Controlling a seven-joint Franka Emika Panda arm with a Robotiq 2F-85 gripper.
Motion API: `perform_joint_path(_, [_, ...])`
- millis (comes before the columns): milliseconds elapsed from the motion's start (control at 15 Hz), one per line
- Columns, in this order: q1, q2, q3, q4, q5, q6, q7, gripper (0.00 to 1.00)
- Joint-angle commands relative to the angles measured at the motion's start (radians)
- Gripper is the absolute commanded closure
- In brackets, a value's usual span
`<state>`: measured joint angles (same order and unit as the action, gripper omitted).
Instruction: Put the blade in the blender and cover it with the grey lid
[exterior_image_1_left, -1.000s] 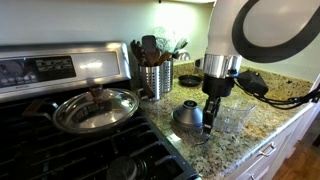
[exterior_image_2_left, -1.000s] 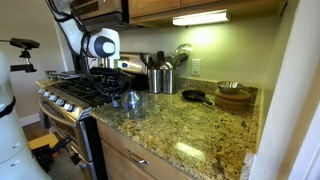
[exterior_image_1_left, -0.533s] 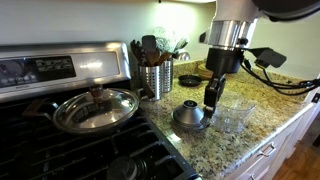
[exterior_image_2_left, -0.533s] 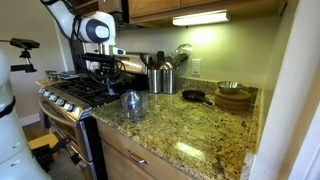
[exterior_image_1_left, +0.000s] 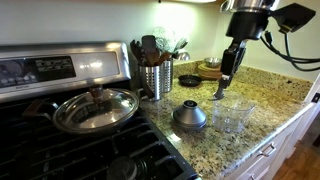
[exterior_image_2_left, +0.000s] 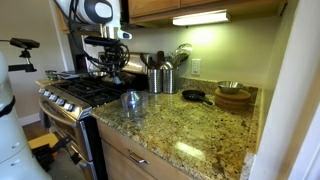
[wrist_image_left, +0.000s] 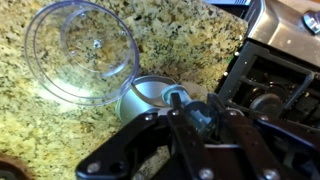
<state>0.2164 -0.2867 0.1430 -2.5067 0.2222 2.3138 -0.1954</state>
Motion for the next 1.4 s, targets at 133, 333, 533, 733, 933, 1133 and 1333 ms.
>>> perform_joint_path(133, [-0.057,-0.074,-0.082,-0.072,-0.004,0.003,0.000,0.87])
perform_joint_path(333, [-0.090,-0.066,-0.113,-0.097,-0.008,0.024,0.003,0.87])
perform_joint_path(533, [-0.105,-0.071,-0.120,-0.115,-0.020,0.033,0.006,0.88])
perform_joint_path(733, [-0.099,-0.036,-0.120,-0.083,-0.009,0.008,0.002,0.70])
perform_joint_path(933, [-0.099,-0.036,-0.120,-0.083,-0.009,0.009,0.002,0.70])
perform_joint_path(1133, [-0.103,-0.027,-0.122,-0.079,-0.011,0.010,0.004,0.90])
perform_joint_path(1333, [-0.104,0.010,-0.133,-0.065,0.011,0.013,-0.003,0.90])
